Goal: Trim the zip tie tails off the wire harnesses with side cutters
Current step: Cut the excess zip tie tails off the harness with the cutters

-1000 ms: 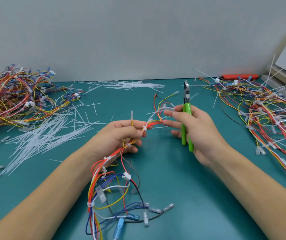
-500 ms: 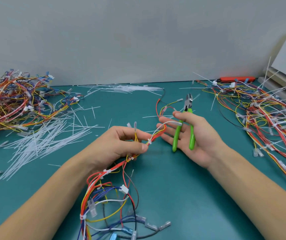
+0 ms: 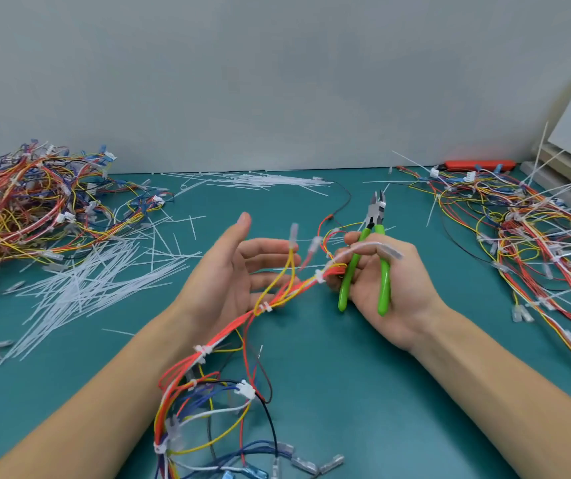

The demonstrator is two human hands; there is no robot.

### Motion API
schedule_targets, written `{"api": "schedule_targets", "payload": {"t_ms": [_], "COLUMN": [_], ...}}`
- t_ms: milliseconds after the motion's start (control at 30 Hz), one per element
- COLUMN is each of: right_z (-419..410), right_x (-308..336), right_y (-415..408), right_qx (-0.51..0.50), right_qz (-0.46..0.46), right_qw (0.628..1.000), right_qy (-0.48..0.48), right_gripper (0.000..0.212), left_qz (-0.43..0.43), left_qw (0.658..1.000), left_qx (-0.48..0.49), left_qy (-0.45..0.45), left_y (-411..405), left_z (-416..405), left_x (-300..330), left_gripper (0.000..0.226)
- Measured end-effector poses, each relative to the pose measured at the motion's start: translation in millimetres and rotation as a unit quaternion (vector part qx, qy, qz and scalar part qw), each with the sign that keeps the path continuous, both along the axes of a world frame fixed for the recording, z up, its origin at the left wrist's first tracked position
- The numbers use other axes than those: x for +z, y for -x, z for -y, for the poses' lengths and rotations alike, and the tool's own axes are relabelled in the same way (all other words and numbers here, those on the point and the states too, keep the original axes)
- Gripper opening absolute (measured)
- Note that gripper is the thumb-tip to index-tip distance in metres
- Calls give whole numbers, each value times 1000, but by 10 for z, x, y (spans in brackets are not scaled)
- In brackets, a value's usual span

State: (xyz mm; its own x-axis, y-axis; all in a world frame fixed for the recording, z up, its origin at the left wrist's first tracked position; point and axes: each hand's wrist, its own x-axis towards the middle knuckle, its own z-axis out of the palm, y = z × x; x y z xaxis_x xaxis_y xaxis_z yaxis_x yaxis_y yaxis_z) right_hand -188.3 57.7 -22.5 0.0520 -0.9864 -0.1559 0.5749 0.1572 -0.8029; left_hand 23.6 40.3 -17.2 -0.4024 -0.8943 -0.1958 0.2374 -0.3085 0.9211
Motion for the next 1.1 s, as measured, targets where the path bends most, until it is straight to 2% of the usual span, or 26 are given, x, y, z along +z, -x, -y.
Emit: {"api": "schedule_targets", "payload": {"t_ms": [167, 267, 367, 467, 633, 933, 1100], "right_z": [-11, -13, -34, -54, -73, -75, -76], "right_x": [-3, -10, -13, -27, -46, -3, -26], "right_y": [-10, -9, -55, -122, -112, -69, -47], "right_qx": [7, 13, 42, 73, 99, 158, 176], "right_qz": [20, 6, -48, -98, -147, -127, -133], "right_qw": [1000, 1000, 997, 990, 978, 972, 968], "right_qy": [-7, -4, 30, 66, 106, 117, 120], "right_gripper": [17, 22, 23, 32, 29, 33, 33], "left_qz": [93, 160, 199, 188, 158, 149, 127], "left_qw": [993, 981, 971, 974, 981, 983, 988], "left_qx": [13, 4, -17, -30, -13, 11, -8], "left_qy": [65, 107, 129, 124, 112, 104, 87], "left_y": [50, 103, 154, 161, 154, 145, 75], "left_z": [-29, -62, -74, -81, -53, -50, -12], "left_x": [-106, -138, -125, -119, -154, -175, -186], "left_gripper": [27, 23, 26, 26, 18, 37, 33]}}
